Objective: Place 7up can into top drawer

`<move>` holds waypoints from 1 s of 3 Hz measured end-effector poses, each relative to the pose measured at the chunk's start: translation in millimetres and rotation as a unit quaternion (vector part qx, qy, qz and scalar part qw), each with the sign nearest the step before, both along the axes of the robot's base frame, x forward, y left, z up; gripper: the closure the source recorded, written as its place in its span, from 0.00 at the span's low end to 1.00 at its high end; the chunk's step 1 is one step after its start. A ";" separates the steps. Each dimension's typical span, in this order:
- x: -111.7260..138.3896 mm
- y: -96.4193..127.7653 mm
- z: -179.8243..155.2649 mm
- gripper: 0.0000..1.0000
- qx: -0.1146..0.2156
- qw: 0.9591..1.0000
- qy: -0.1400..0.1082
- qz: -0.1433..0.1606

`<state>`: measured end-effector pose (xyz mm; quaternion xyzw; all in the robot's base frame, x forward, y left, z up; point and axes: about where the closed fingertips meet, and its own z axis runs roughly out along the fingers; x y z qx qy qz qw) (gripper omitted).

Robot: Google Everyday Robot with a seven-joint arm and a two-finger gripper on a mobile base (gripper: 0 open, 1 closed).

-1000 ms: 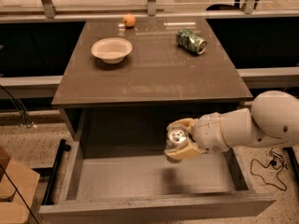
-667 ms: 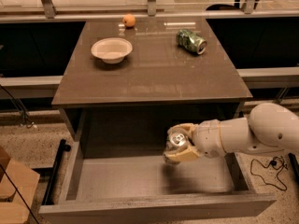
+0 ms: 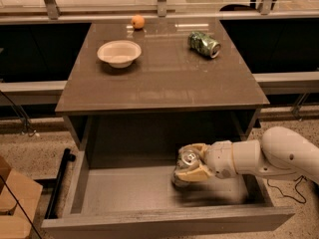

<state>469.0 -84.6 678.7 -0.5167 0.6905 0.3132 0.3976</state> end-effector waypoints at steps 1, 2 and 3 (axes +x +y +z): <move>-0.4 1.7 -1.6 0.12 0.002 1.000 0.002 0.001; -0.7 3.1 -1.8 0.00 0.002 1.000 0.002 0.003; -0.7 3.1 -1.9 0.00 0.002 1.000 0.002 0.003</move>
Offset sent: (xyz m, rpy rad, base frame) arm -0.0004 0.0015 -0.0018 0.0037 0.0045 0.0024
